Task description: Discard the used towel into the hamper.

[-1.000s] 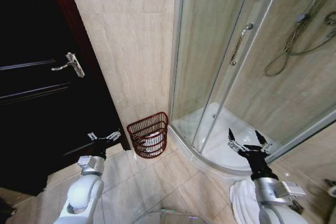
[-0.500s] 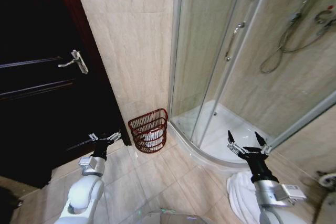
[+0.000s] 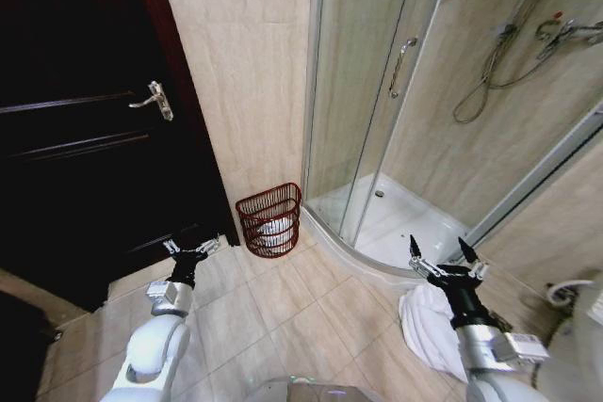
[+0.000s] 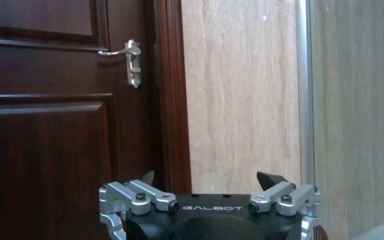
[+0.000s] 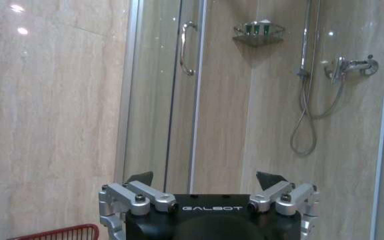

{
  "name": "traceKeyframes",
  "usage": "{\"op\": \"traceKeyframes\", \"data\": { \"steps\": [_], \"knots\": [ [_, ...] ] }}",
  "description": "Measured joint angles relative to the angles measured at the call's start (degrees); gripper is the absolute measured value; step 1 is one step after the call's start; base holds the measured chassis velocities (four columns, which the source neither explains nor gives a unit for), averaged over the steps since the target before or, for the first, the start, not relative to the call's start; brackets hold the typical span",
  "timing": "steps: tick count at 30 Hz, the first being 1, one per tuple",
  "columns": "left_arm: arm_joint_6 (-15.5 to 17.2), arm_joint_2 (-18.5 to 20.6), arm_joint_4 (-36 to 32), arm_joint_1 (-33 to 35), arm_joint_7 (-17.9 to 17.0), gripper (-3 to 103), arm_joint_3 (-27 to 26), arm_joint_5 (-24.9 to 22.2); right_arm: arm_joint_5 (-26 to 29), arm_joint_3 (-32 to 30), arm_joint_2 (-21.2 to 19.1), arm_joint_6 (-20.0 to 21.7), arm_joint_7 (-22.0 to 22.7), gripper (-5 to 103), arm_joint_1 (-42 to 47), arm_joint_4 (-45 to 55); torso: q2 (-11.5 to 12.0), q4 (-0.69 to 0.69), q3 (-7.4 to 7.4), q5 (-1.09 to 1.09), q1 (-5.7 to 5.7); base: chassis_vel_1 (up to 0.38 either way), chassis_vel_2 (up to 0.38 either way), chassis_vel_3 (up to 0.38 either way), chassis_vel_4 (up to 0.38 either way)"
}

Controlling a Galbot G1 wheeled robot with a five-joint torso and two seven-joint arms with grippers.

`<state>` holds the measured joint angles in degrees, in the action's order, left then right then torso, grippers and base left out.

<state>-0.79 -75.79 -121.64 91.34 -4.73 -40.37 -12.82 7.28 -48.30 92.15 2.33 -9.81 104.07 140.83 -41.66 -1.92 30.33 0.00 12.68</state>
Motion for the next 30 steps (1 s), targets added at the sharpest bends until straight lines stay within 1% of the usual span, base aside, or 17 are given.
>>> {"op": "traceKeyframes", "data": {
  "steps": [3, 7, 12, 18, 26, 27, 29, 30],
  "knots": [
    [-0.1, 0.4, 0.2, 0.1, 0.0, 100, -0.1, -0.1, 0.0, 0.2, 0.0, -1.0, 0.1, 100, -0.5, -0.6, 0.0, 0.01, 0.00, 0.01, -0.01, 0.106, -0.113, -0.107, 0.106],
    [-0.1, 0.7, 0.3, 0.0, 0.0, 100, -0.2, -0.2, -0.3, 0.3, 0.0, -1.0, 0.4, 100, -0.7, -0.7, 0.0, 0.01, -0.01, 0.01, -0.01, 0.056, -0.074, -0.077, 0.069],
    [-0.3, 0.8, 0.6, 0.0, 0.0, 100, 0.0, -0.2, -0.6, 0.2, 0.0, -0.8, 0.2, 100, -0.5, -0.7, 0.0, 0.00, 0.01, 0.00, 0.01, 0.000, 0.000, 0.000, 0.000],
    [-1.1, 0.8, 1.0, 0.7, 0.0, 100, 0.6, 0.2, -0.6, 0.1, 0.0, -1.7, -0.7, 100, 0.0, -0.9, 0.0, 0.00, 0.01, 0.00, 0.03, -0.002, -0.020, 0.001, 0.018],
    [-2.0, 1.2, 1.3, 1.2, 0.0, 100, 0.3, 0.2, -0.8, 0.2, 0.0, -1.7, -0.9, 100, -0.2, -0.9, 0.0, 0.00, -0.01, 0.00, -0.02, -0.022, -0.199, 0.025, 0.180],
    [-2.1, 1.3, 1.3, 1.2, 0.1, 100, 0.3, 0.2, -0.8, 0.3, 0.0, -1.7, -0.9, 100, -0.2, -0.9, 0.0, 0.01, 0.00, 0.03, -0.02, -0.098, -0.252, 0.068, 0.225],
    [-2.2, 1.3, 1.4, 1.2, 0.1, 100, 0.3, 0.2, -0.9, 0.3, 0.0, -1.7, -0.9, 100, -0.3, -0.9, 0.0, 0.01, 0.00, 0.04, -0.01, -0.098, -0.252, 0.083, 0.250],
    [-2.3, 1.4, 1.5, 1.2, 0.1, 100, 0.3, 0.2, -0.9, 0.3, 0.0, -1.7, -0.9, 100, -0.3, -0.9, 0.0, 0.01, -0.01, -0.02, -0.02, -0.135, -0.241, 0.145, 0.230]
  ]
}}
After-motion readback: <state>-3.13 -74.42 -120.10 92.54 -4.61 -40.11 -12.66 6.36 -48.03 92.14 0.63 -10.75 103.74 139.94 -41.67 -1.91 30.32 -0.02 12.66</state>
